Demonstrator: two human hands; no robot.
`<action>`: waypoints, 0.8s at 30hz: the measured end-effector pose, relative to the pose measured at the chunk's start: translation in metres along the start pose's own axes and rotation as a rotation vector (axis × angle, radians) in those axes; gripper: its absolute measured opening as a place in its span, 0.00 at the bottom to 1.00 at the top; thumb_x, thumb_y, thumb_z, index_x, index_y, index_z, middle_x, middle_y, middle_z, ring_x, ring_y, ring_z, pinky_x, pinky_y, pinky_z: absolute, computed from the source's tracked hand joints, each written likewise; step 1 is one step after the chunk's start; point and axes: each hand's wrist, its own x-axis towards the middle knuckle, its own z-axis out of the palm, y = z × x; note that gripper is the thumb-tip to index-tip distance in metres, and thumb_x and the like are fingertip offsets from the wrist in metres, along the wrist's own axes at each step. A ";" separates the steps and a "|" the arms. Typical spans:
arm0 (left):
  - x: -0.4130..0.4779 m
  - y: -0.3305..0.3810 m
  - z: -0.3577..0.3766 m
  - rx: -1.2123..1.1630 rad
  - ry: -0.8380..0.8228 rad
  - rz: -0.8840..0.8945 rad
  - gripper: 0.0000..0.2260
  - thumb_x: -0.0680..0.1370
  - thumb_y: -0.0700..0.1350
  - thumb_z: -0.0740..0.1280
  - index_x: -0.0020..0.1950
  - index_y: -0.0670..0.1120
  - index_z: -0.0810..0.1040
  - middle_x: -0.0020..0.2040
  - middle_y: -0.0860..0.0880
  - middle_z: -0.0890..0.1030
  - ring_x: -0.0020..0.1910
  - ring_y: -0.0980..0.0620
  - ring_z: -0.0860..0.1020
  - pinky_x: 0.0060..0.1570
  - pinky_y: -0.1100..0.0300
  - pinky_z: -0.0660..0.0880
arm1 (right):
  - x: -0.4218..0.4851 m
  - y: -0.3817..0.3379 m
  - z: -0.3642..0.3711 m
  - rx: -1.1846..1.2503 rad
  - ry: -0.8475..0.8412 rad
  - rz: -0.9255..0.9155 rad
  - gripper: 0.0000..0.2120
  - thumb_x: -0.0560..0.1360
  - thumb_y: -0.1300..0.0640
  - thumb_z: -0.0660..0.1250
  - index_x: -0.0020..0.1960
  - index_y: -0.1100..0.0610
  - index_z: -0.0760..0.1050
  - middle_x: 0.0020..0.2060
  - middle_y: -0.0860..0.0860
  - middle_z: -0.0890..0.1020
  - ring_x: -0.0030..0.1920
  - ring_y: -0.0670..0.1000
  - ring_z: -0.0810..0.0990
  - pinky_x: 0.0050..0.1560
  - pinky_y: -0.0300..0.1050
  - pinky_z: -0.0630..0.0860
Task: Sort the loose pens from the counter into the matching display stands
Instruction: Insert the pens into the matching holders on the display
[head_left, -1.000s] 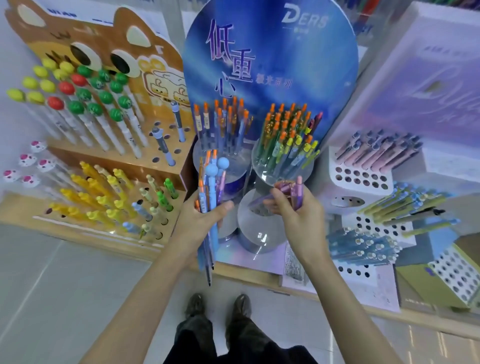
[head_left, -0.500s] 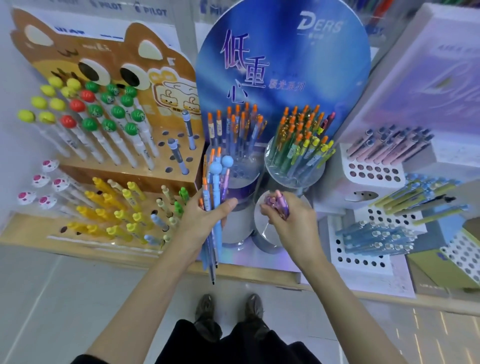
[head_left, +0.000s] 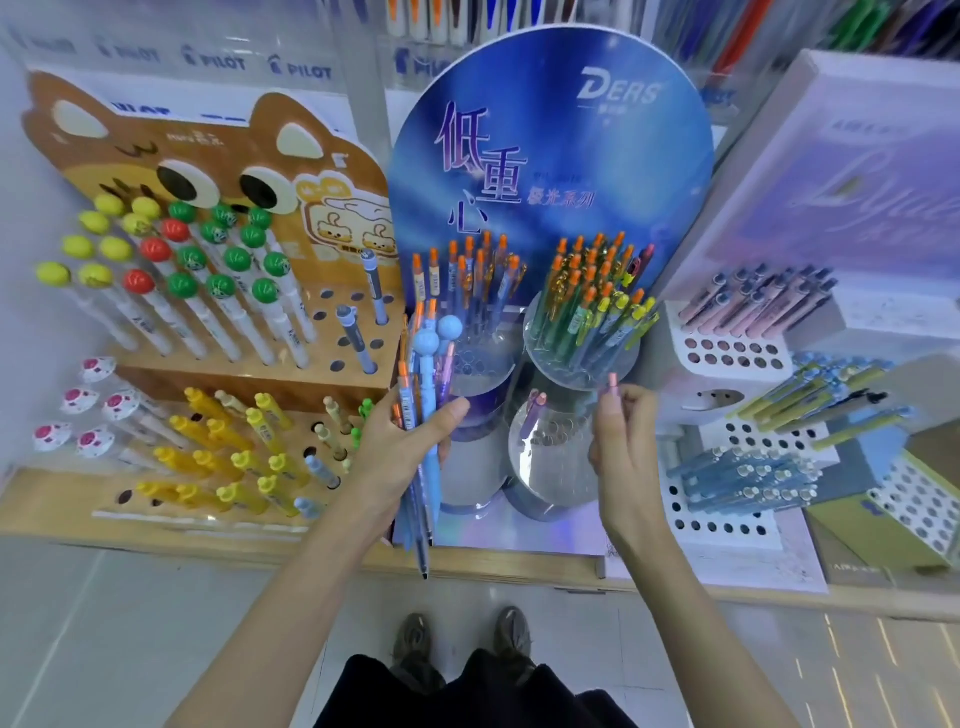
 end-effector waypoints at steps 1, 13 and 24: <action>0.000 0.001 0.001 -0.001 0.000 -0.005 0.16 0.64 0.52 0.75 0.43 0.45 0.76 0.26 0.53 0.75 0.25 0.56 0.73 0.26 0.65 0.71 | 0.001 -0.001 -0.004 0.041 0.004 0.009 0.14 0.75 0.33 0.55 0.46 0.43 0.65 0.33 0.40 0.68 0.31 0.43 0.66 0.36 0.41 0.65; -0.003 0.002 0.006 -0.044 0.020 -0.055 0.06 0.76 0.36 0.65 0.43 0.45 0.78 0.32 0.49 0.78 0.25 0.55 0.72 0.25 0.65 0.70 | 0.013 -0.006 -0.005 -0.110 0.083 -0.234 0.06 0.81 0.54 0.61 0.46 0.45 0.69 0.34 0.37 0.75 0.34 0.40 0.71 0.36 0.29 0.67; -0.001 0.004 0.007 -0.063 -0.026 -0.020 0.03 0.78 0.38 0.64 0.50 0.43 0.76 0.34 0.50 0.82 0.25 0.57 0.72 0.26 0.66 0.71 | 0.018 -0.001 0.002 -0.277 0.024 -0.290 0.04 0.78 0.59 0.65 0.45 0.54 0.72 0.33 0.41 0.77 0.35 0.37 0.74 0.36 0.28 0.67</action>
